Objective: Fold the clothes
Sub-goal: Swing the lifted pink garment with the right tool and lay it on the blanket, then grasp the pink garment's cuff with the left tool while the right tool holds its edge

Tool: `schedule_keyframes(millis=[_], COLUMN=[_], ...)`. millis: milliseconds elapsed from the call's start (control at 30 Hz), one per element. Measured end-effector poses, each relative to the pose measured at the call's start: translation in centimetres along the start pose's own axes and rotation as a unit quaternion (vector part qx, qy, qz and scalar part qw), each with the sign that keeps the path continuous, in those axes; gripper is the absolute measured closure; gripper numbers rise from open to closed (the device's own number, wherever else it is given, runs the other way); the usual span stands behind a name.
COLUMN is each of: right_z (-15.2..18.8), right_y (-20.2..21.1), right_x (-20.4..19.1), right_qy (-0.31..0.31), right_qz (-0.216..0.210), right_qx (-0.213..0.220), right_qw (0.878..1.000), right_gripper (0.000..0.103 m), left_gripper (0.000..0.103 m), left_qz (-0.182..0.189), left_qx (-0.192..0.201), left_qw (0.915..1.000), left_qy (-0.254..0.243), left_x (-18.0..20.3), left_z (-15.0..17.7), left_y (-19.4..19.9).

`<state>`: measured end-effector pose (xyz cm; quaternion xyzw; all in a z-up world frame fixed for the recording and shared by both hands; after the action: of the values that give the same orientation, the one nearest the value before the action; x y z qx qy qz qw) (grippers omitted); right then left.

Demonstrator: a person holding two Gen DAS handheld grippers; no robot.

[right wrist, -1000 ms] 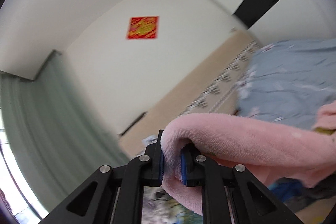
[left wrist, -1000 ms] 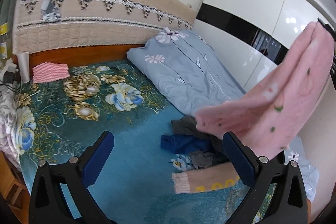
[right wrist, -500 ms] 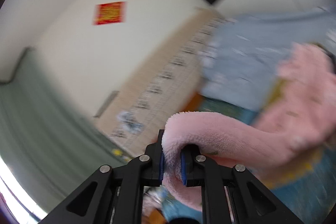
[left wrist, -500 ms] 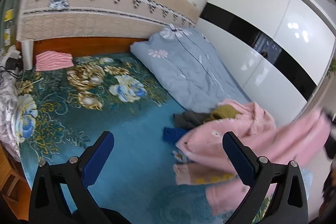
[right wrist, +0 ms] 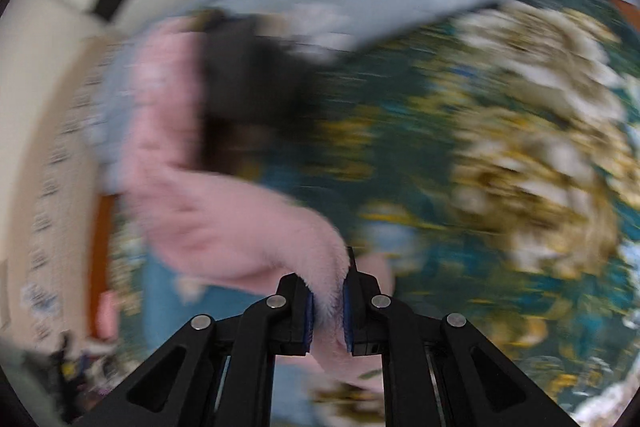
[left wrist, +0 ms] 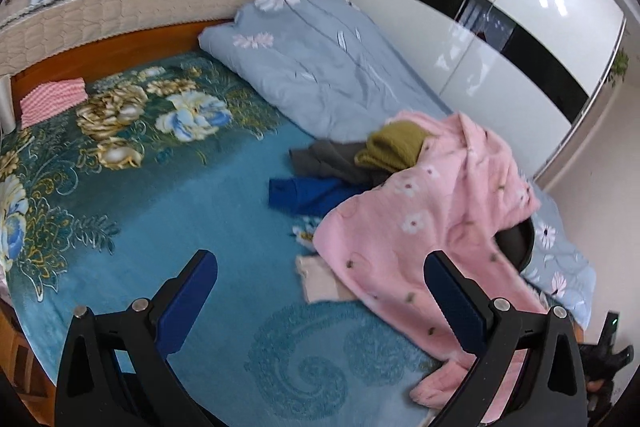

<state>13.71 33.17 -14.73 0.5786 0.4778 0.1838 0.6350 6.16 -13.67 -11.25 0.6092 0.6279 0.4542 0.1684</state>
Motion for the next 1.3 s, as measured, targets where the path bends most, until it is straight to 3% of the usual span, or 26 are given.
schedule_keyframes(millis=[167, 300, 467, 733, 933, 1233, 1300], right_z=[-0.3, -0.7, -0.5, -0.4, -0.3, 0.3, 0.7], right_y=[-0.7, -0.5, -1.4, -2.8, -2.7, -2.6, -2.4], right_x=[8.8, 12.7, 16.2, 16.5, 16.4, 15.4, 15.1], right_qy=[-0.073, -0.114, -0.148, -0.127, -0.118, -0.113, -0.115], right_qz=[0.081, 0.143, 0.186, 0.196, 0.192, 0.187, 0.186], right_qx=[-0.003, -0.007, -0.026, -0.058, -0.068, -0.073, -0.074], right_qw=[0.994, 0.983, 0.971, 0.971, 0.972, 0.973, 0.973], right_gripper=[0.093, 0.093, 0.093, 0.092, 0.092, 0.092, 0.092], left_gripper=[0.000, 0.000, 0.000, 0.001, 0.003, 0.029, 0.046], left_qz=[-0.008, -0.003, 0.005, 0.041, 0.063, 0.098, 0.098], left_qx=[-0.034, -0.060, -0.118, -0.222, -0.249, -0.313, -0.316], left_qw=[0.9993, 0.9971, 0.9913, 0.9738, 0.9622, 0.9321, 0.9299], left_qy=[-0.015, -0.047, -0.059, 0.028, 0.091, 0.154, 0.161], left_x=[1.0, 2.6, 4.2, 3.8, 4.5, 5.9, 6.0], left_z=[0.8, 1.3, 2.5, 4.6, 4.9, 6.1, 6.2], left_y=[-2.4, -4.7, -9.5, -18.8, -23.1, -27.4, -27.5])
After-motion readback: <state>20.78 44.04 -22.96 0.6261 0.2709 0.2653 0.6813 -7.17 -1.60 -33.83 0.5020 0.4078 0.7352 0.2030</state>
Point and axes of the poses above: each gripper's, at about its wrist camera, not at the fingertips, and y roughly against the way its jaws point, x to its right, z to its underside, the point moved 6 cm from there along -y, roughly the way its jaws point, and after that the axes turned 9 degrees about -x, right-handed, at the moved point
